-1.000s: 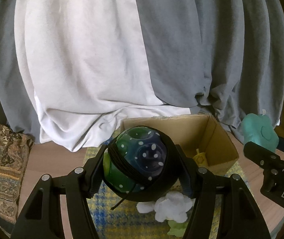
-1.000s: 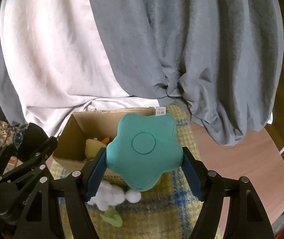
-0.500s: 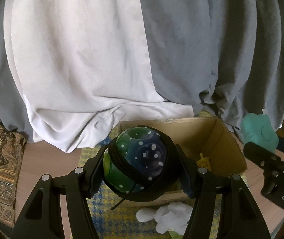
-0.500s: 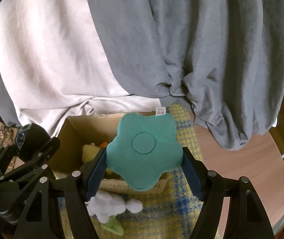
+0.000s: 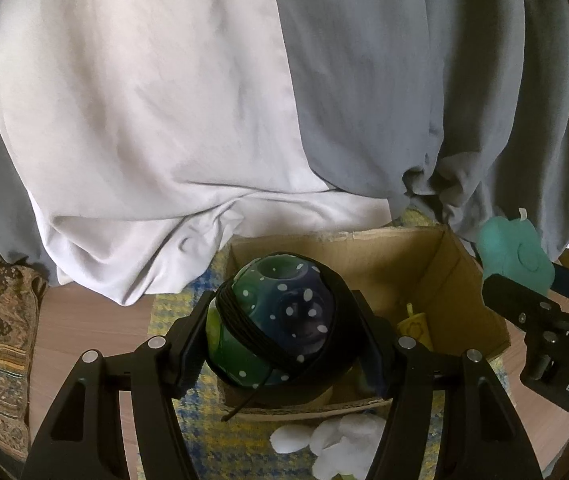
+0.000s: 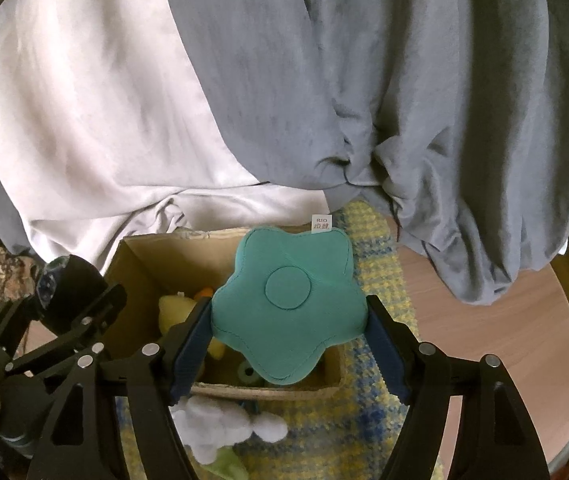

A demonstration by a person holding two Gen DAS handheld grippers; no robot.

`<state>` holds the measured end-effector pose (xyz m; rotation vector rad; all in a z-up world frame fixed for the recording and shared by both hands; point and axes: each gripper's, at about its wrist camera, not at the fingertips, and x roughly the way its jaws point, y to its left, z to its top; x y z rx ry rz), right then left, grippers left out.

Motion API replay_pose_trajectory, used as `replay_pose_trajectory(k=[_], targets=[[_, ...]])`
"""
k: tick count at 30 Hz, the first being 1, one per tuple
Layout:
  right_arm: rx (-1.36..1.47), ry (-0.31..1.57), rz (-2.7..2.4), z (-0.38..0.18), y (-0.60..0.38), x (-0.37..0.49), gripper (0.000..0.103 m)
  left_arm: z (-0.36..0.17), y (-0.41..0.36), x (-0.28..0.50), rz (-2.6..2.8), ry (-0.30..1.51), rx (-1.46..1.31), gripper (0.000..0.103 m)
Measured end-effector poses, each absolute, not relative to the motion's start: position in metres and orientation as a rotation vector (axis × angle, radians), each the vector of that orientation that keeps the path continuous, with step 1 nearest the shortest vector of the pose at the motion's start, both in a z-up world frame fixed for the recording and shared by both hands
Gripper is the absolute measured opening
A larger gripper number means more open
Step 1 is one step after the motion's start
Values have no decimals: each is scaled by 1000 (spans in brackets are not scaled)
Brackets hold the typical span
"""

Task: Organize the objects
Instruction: 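Open both tools to drop the star plush and ball into the box, then move both open tools back toward the bunny and frog on the cloth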

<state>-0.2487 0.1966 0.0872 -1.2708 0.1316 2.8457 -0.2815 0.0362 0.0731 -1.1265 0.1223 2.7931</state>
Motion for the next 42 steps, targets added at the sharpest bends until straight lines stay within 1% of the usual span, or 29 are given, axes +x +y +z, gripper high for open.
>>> replay_pose_trajectory(k=[2,4,5,6,8,13,18,26,42], targets=[[-1274,142,2841,86,198,-250,78,71,38,-282,2784,122,-1132,65],[-1282,153,2843,85,199,-251,83,72,39,-281,2789,135,-1125,69],[-1286,156,2839,85,200,-252,85,73,39,-280,2800,146,-1115,78],[-1285,162,2834,85,201,-251,89,74,40,-278,2811,154,-1106,88],[-1275,181,2833,85,203,-250,90,76,39,-276,2838,161,-1088,93],[-1260,221,2821,87,210,-246,92,80,37,-272,2847,158,-1088,97],[-1229,199,2817,92,211,-237,92,82,40,-266,2867,196,-1074,100],[-1194,206,2822,95,214,-218,92,85,41,-251,2876,178,-1058,102],[-1156,250,2831,87,221,-166,94,81,35,-203,2890,142,-1027,102]])
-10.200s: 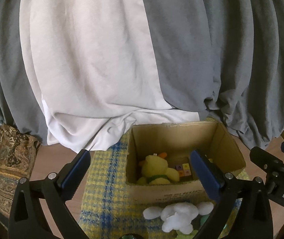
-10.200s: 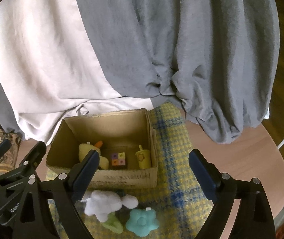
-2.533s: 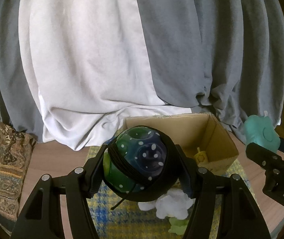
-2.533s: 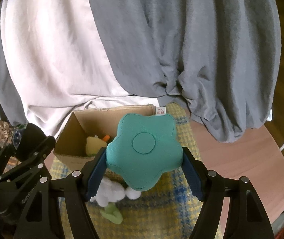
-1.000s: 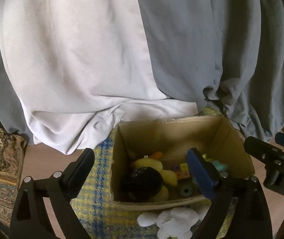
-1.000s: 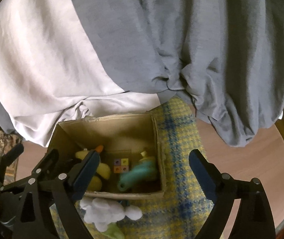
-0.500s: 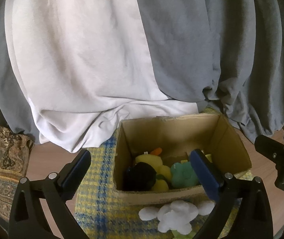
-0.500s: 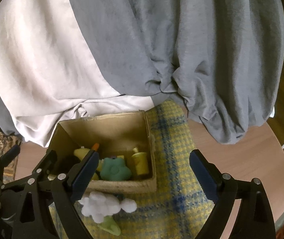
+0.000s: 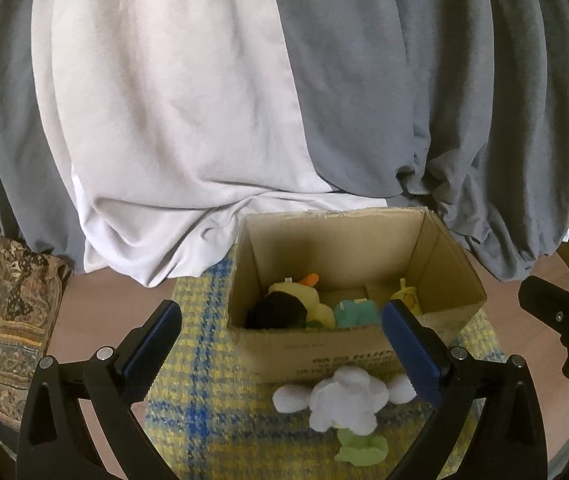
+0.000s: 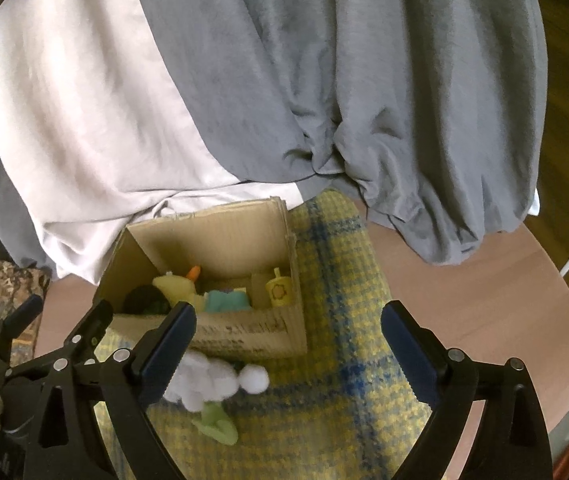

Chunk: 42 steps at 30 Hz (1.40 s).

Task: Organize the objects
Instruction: 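Move both open tools back toward the bunny and frog on the cloth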

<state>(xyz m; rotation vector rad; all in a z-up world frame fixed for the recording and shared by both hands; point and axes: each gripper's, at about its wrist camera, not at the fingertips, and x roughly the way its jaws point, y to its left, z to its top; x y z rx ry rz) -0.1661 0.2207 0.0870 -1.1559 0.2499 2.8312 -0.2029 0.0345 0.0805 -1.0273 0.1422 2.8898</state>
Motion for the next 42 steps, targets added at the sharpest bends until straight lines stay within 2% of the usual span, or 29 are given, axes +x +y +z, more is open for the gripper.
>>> replay_pose_trajectory(k=[15,42], targets=[[-1159,241,2811,62,228,-128,94,55,43,-161,2870,164,-1036,102],[-1261,244,2685,-27,257,-92,94,-48,79,-139,2749,183,-1197,102]])
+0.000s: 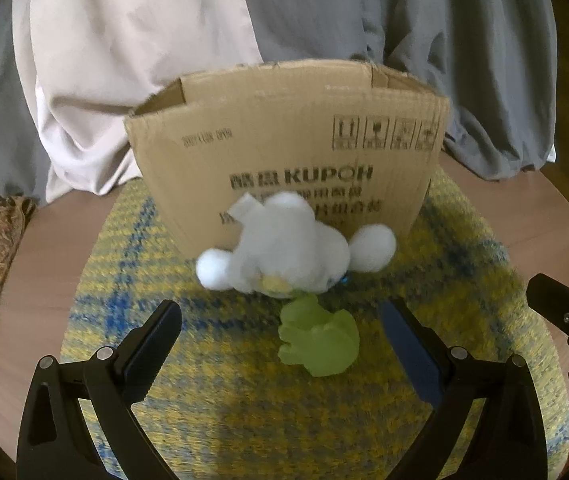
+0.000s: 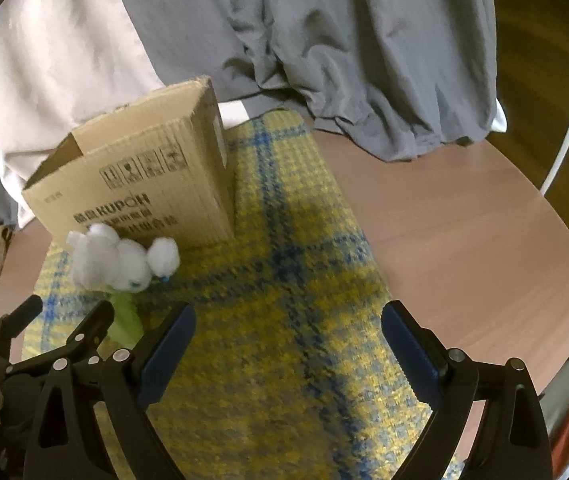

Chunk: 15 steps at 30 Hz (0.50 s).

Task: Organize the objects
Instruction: 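Move both open tools back toward the bunny and frog on the cloth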

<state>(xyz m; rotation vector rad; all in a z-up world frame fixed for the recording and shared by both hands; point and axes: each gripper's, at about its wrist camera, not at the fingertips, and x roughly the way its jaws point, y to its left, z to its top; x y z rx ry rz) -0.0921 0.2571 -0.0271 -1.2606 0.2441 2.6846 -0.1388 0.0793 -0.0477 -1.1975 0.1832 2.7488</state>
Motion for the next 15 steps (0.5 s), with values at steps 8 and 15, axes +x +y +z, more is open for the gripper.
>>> replay_pose_trajectory(k=[8,15], targets=[[-1305,256,2652,-47,262,-92,94,-72,87,-144,2720,179,-1233,102],[-1342,255,2633,-62,264,-94,94,-88,91,-152,2706,185,-1273,101]])
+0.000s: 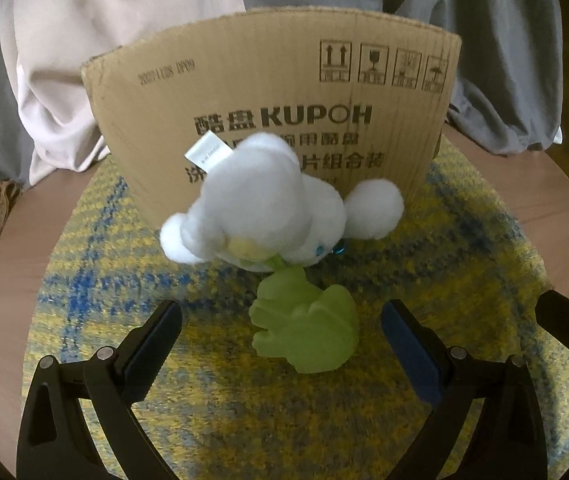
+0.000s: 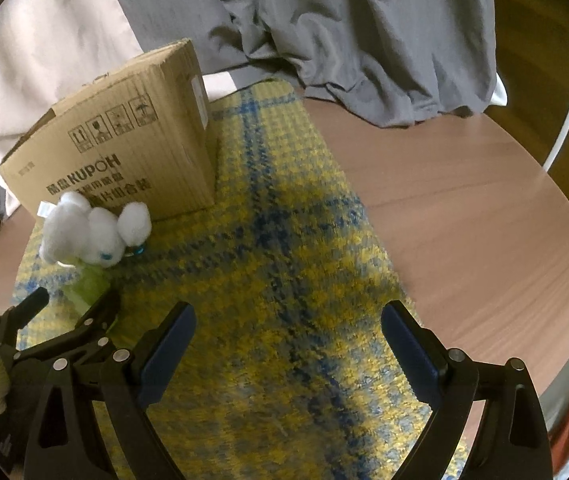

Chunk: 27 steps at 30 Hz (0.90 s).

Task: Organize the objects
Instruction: 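Move both open tools back toward the bunny and frog on the cloth, then grasp the green frog with the left tool while the right tool grasps the white bunny plush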

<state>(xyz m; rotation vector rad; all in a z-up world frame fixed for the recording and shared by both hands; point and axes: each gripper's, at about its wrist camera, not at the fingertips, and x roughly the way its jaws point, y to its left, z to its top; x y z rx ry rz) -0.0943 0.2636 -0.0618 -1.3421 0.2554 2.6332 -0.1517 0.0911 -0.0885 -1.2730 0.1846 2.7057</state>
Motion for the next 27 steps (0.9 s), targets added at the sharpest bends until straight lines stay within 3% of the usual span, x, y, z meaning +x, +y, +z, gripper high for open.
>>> replay_pose_trajectory(k=[8,12,17,27], targets=[[-1369,273,2623,-72,266,-97,94,-94,95,-159,2689,193,-1275,92],[-1383,285,2617,-75,268,-98,94,-99,97,-161,2668,195,-1294,72],[-1387,288,2615,-76,268,-98,94,-106,100,-163,2650,193,-1321,54],[-1384,273,2616,-77,264,-98,94,-105,100,-158,2652,203,-1317,51]])
